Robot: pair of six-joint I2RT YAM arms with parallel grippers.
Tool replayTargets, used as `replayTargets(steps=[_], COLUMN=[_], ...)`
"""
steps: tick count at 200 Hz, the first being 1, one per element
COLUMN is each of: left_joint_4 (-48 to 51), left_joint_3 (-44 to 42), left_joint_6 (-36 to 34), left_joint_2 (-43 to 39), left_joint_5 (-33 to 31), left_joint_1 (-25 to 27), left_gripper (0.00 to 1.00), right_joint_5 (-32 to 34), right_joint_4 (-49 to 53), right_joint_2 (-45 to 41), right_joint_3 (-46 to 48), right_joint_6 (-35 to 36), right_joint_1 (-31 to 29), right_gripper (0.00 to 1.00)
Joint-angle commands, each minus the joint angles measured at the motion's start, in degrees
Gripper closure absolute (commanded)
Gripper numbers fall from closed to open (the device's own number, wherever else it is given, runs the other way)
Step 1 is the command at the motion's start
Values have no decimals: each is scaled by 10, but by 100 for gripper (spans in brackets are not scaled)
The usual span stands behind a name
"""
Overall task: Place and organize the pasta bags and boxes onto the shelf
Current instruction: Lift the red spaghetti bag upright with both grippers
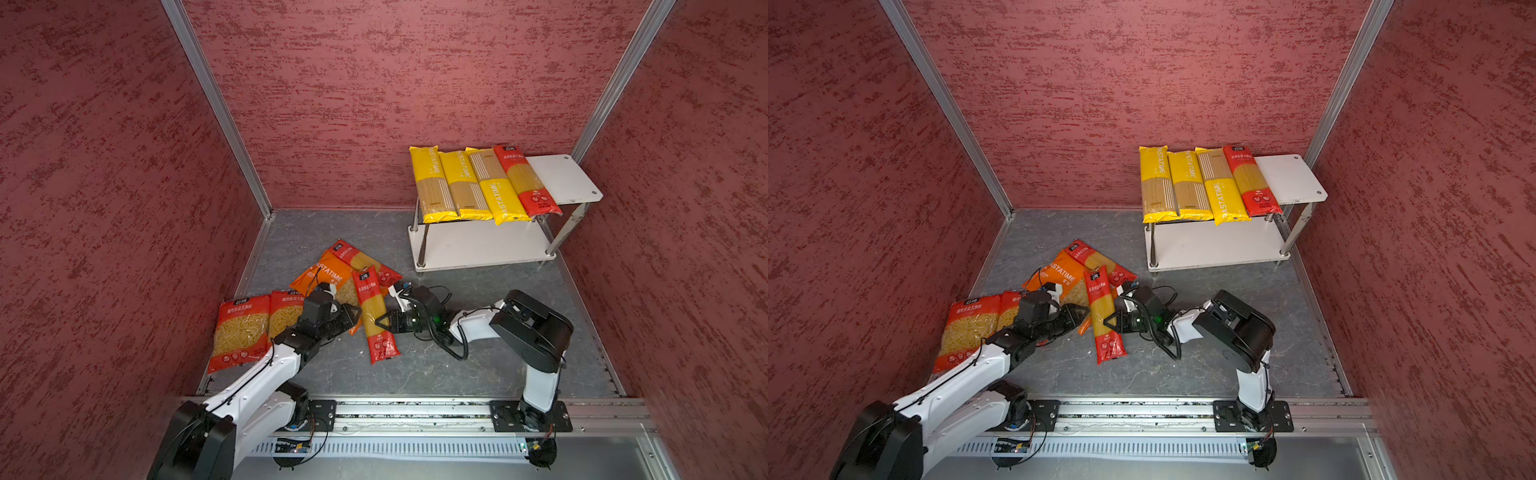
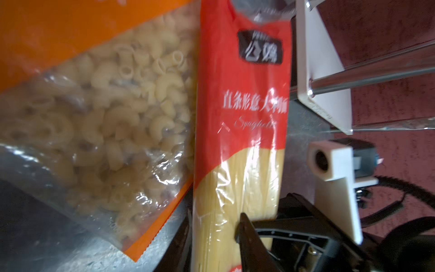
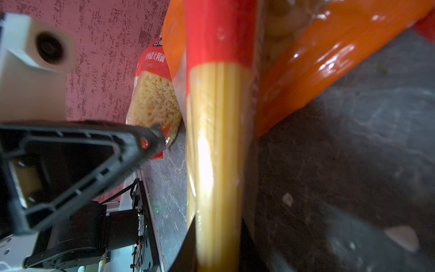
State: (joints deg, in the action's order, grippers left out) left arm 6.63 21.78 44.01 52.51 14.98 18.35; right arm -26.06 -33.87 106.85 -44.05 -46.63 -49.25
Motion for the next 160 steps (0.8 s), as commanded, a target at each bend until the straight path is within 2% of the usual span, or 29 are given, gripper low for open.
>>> replayTargets(steps=[1,26,45,72,94,111,134,160], left_joint_4=[53,93,117,107,44,9,2,-51], left_joint_3=[47,114,189,269,293,299,310,314], left_joint_6=[-36,-68,-114,-146,-131,-143,-193,-192], left_joint_2=[-35,-53,-38,-9,5,8,24,58], left_joint_5=[54,130,214,277,316,314,297,305], left_joint_1=[-47,-117,-170,-183,-168,-142,-77,-17], left_gripper=[61,52,43,38,34,31,28,28], right_joint_5=[8,19,27,37,44,43,40,19], right_joint_4=[-68,-12,38,113,175,195,216,232], right_joint_2=[-73,-131,-174,-224,-263,-290,-323,-353], right_joint_3=[-13,-32,-56,-102,-146,-163,-181,-197], right_joint_6=[49,106,153,209,241,254,273,307], right_joint_1=[-1,-1,-1,5,16,26,34,40], right_gripper=[91,94,96,98,98,99,99,100])
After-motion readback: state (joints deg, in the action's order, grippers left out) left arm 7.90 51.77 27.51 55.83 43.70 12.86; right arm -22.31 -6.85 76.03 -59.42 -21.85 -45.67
